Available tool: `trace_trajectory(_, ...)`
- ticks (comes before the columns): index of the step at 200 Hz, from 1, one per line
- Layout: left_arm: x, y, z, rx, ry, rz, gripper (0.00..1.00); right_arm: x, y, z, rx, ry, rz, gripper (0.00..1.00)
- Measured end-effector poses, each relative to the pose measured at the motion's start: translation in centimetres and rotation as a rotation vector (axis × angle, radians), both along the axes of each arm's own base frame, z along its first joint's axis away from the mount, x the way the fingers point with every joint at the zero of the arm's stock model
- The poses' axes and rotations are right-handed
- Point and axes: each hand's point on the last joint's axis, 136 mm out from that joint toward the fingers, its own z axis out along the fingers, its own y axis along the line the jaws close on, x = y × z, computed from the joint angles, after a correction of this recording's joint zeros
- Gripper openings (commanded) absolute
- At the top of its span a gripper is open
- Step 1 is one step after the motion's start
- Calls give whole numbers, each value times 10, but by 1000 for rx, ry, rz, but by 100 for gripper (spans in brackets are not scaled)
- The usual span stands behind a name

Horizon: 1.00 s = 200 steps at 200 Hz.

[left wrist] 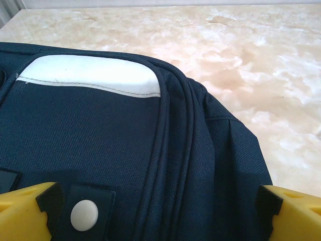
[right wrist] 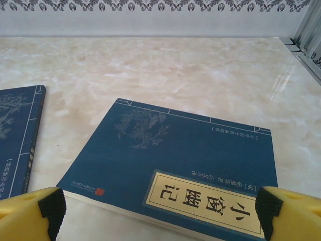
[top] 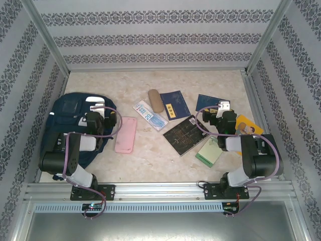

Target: Pack the student bag

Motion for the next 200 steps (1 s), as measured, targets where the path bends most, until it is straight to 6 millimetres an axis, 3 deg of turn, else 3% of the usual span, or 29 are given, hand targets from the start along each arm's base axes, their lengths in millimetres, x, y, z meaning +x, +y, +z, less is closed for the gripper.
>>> trace_trajectory(200, -1, 1, -1, 3, 28, 7, 99, 0, 0, 0, 5, 0, 4, 98)
